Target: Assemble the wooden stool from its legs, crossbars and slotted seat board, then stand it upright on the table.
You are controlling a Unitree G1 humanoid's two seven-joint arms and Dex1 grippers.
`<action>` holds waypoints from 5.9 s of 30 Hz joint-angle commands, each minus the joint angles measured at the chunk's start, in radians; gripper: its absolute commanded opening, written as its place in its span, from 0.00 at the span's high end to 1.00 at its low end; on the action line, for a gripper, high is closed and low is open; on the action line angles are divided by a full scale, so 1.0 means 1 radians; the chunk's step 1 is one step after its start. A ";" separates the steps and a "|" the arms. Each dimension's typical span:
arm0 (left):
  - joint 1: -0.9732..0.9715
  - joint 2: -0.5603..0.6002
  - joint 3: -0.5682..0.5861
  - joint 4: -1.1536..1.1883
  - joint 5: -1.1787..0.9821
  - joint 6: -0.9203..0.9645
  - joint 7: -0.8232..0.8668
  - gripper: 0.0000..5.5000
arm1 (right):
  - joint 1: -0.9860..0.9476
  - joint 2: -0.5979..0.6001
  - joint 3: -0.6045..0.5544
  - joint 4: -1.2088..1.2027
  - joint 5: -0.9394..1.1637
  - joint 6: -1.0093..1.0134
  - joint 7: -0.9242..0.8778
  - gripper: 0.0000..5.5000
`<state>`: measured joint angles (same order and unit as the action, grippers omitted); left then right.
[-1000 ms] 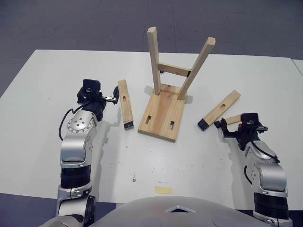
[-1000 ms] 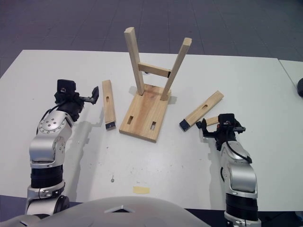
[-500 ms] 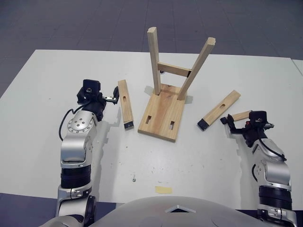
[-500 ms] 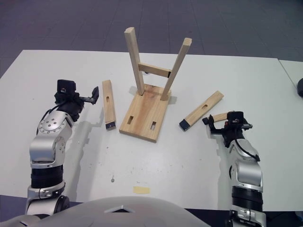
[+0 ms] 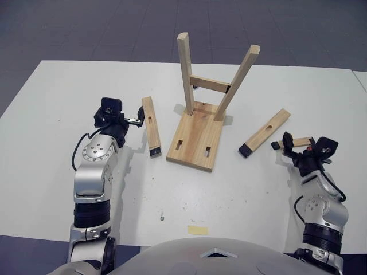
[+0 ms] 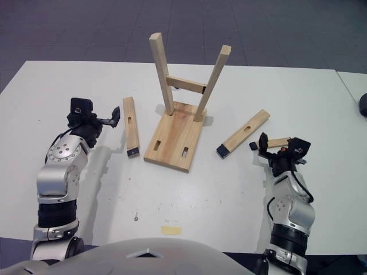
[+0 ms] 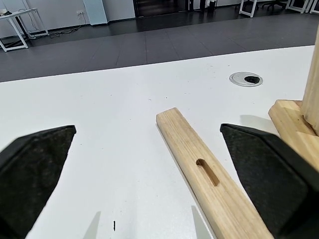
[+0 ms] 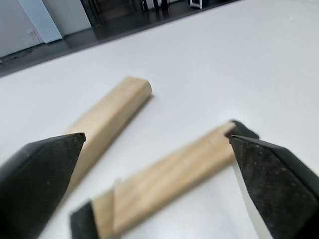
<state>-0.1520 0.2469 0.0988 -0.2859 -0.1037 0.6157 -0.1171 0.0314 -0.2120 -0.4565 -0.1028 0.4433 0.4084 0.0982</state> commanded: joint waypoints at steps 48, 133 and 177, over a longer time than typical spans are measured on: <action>-0.052 0.015 -0.014 0.083 0.011 -0.020 -0.040 0.02 | -0.380 0.304 -0.175 0.119 -0.213 0.372 -0.776 0.29; -0.355 -0.005 0.109 -0.279 -1.202 0.218 0.206 0.60 | -0.407 -0.007 0.641 -0.364 -0.139 -0.169 0.376 0.77; -0.151 -0.149 0.189 0.192 -0.510 -0.221 0.343 0.92 | -0.303 0.000 0.507 -0.237 -0.213 -0.136 0.229 0.02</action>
<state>-0.2658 0.1095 0.2742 -0.1538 -0.6288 0.4241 0.2440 -0.2659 -0.2209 0.0370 -0.3439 0.2337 0.2710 0.3280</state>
